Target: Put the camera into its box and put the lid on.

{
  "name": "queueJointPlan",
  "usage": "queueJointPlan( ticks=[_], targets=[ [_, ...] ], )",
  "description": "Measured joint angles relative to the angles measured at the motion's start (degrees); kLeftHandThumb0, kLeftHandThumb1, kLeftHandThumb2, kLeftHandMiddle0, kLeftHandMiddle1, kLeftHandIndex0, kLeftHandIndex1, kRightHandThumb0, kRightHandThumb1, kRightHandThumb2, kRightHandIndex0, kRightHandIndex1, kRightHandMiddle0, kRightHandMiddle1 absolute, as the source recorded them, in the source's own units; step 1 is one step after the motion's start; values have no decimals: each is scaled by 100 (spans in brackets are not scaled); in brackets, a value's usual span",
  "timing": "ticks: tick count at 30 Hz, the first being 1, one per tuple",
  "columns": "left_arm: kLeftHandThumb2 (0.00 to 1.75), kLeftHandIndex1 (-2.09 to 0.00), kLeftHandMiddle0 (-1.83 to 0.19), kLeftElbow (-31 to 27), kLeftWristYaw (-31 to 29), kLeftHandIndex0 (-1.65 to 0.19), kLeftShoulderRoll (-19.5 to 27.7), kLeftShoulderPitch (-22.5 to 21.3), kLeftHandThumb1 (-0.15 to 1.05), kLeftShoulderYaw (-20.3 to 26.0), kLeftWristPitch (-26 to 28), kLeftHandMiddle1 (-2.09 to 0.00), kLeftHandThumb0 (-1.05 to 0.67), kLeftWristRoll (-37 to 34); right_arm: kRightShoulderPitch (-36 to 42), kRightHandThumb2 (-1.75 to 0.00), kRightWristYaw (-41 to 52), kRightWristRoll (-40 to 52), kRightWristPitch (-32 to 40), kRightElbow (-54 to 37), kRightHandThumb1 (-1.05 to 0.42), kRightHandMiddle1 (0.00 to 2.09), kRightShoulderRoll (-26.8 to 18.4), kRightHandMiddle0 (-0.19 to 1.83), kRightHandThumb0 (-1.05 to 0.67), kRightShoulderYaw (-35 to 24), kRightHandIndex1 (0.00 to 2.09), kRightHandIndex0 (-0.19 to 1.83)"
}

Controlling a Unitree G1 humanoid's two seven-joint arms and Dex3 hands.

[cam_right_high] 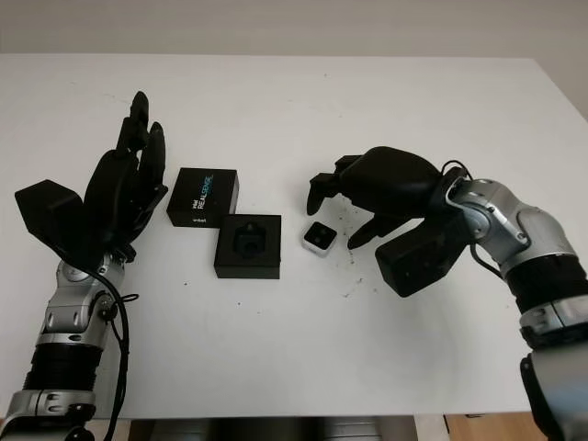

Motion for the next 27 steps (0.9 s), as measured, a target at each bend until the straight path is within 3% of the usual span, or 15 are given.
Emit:
queueJointPlan(
  ticks=[10,27],
  targets=[
    [57,0,19,0,13,19,0,0,105,0,-3,0,-75,0,0,-6,-2,12,-18,28,-84,102,51,7,-46,51,98,10],
    [58,0,19,0,22,19,-1,1,105,1,-21,0,-74,0,0,-6,-235,-48,-185,81,-86,98,97,13,-42,172,96,16]
  ],
)
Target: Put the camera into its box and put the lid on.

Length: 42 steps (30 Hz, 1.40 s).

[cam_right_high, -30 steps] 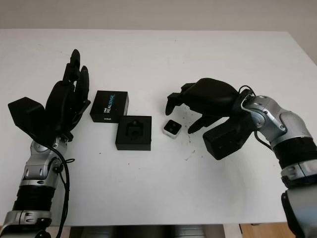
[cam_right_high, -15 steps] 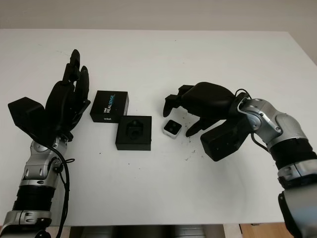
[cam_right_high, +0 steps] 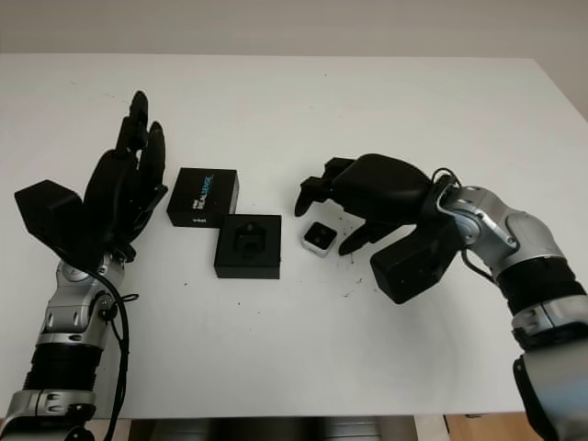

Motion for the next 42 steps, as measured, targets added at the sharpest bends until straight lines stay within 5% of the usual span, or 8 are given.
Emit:
queueJointPlan(
  ticks=[36,42],
  targets=[
    [58,0,19,-71,77,19,-10,25,105,-37,46,0,-75,19,-199,-6,-642,-154,-496,963,-97,131,217,33,-36,161,128,31],
    [59,0,19,-71,80,19,-11,25,105,-48,53,0,-76,69,-235,-5,-907,-284,-654,1033,-98,144,235,41,-41,253,157,25]
  ],
)
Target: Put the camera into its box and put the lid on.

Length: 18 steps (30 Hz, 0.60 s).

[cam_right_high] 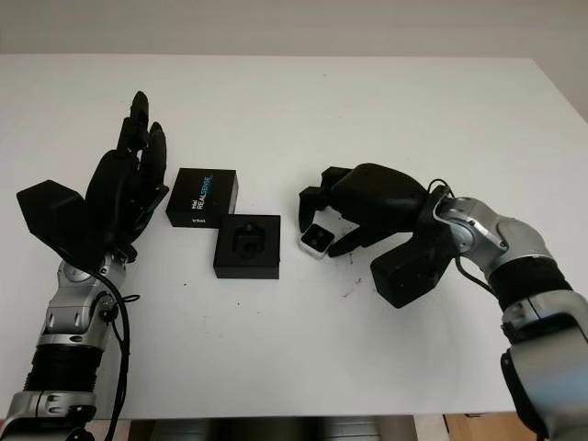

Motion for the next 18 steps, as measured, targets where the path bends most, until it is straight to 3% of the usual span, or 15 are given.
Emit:
queueJointPlan(
  ticks=[2,9,13,18],
  targets=[
    [59,0,19,0,5,19,0,0,105,0,16,0,-75,0,-1,-5,-22,-4,3,29,-98,145,12,41,-42,1,153,19],
    [59,0,19,0,3,19,2,0,105,1,78,0,-74,2,30,-5,300,449,211,197,-96,148,97,41,-41,-88,95,11],
    [60,0,19,0,-28,19,5,0,105,1,78,0,-74,11,89,-5,713,874,465,227,-95,153,184,40,-41,-230,58,18],
    [59,0,19,-1,-36,19,6,0,105,1,91,0,-73,13,121,-6,1017,1086,761,164,-96,155,216,38,-42,-324,32,22]
  ],
)
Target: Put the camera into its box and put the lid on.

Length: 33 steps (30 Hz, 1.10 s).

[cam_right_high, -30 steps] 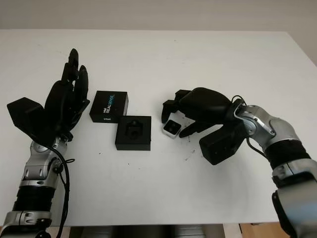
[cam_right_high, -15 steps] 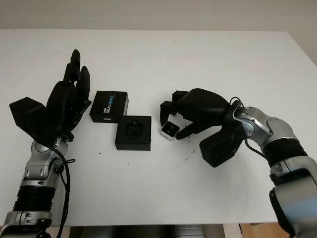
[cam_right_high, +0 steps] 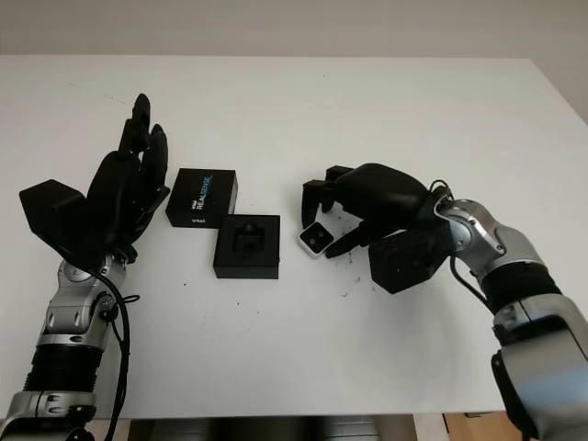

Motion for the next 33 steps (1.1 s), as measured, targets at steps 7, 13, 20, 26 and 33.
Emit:
queueJointPlan(
  ticks=[7,13,20,26,33],
  targets=[
    [59,0,19,0,-19,19,1,0,105,0,-1,0,-73,0,69,-5,617,387,541,-298,-96,155,29,37,-40,-182,19,24],
    [58,0,19,0,-29,19,3,0,105,1,9,0,-73,-1,190,-6,986,789,903,-405,-97,157,109,37,-42,-397,17,27],
    [59,0,19,0,-31,19,6,0,105,5,10,0,-73,-1,307,-6,1354,1128,1255,-590,-98,160,159,35,-43,-596,14,26],
    [59,0,19,0,-71,19,9,0,105,21,2,0,-74,-2,499,-5,1474,1380,1307,-614,-98,165,242,36,-42,-751,14,27],
    [58,0,19,-2,-60,19,10,1,105,35,41,0,-74,-2,714,-6,1504,1571,1565,-781,-100,169,350,31,-40,-876,12,25]
  ],
)
